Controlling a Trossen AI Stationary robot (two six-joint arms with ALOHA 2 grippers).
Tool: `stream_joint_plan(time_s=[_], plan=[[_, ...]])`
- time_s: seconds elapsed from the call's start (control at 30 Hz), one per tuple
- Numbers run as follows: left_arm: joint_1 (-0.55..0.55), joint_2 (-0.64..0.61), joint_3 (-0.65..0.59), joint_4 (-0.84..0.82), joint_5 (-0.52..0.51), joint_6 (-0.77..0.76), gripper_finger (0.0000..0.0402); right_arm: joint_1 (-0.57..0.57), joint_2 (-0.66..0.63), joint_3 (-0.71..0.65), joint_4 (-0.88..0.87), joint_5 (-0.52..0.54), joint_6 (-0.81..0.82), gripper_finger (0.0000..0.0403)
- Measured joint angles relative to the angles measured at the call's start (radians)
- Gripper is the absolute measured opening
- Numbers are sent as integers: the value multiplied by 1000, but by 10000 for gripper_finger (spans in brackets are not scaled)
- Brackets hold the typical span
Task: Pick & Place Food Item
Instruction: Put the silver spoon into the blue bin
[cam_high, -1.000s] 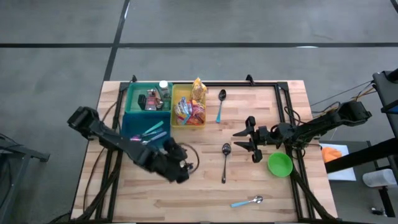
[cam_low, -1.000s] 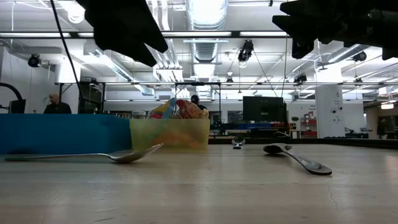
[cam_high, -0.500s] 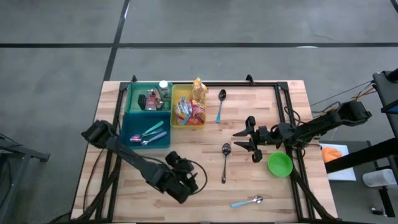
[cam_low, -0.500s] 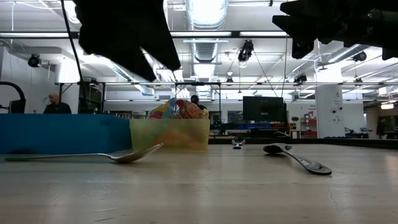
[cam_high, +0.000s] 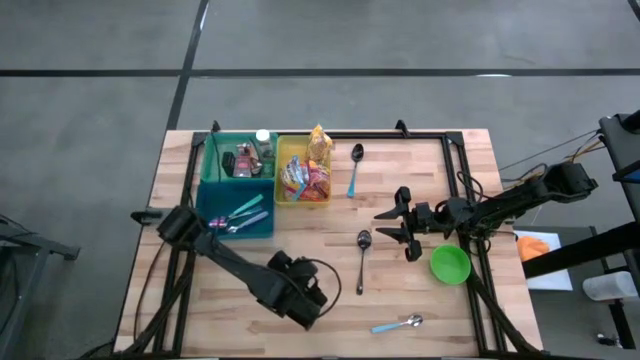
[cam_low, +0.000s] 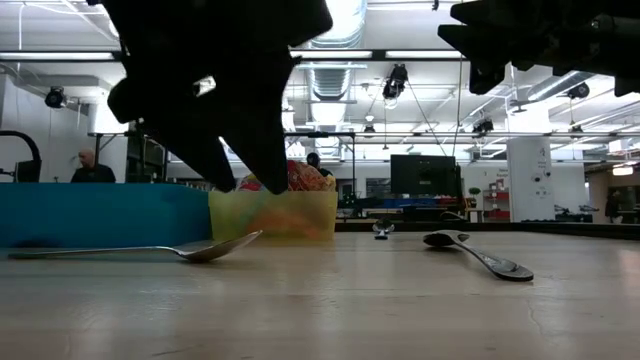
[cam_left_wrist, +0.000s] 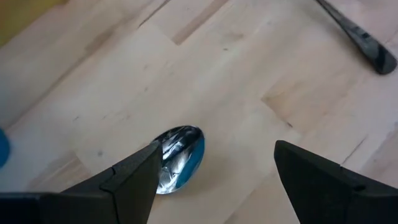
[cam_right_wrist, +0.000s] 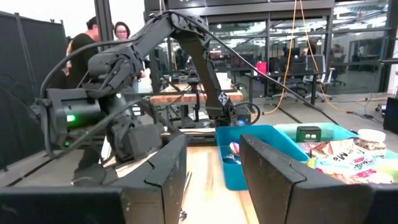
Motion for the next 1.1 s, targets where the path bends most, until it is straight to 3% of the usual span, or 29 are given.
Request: stream_joint_plan(time_s=[1.1], plan=[[66, 85, -12, -17, 52, -21, 312, 0, 0, 0, -23, 0, 0, 147]])
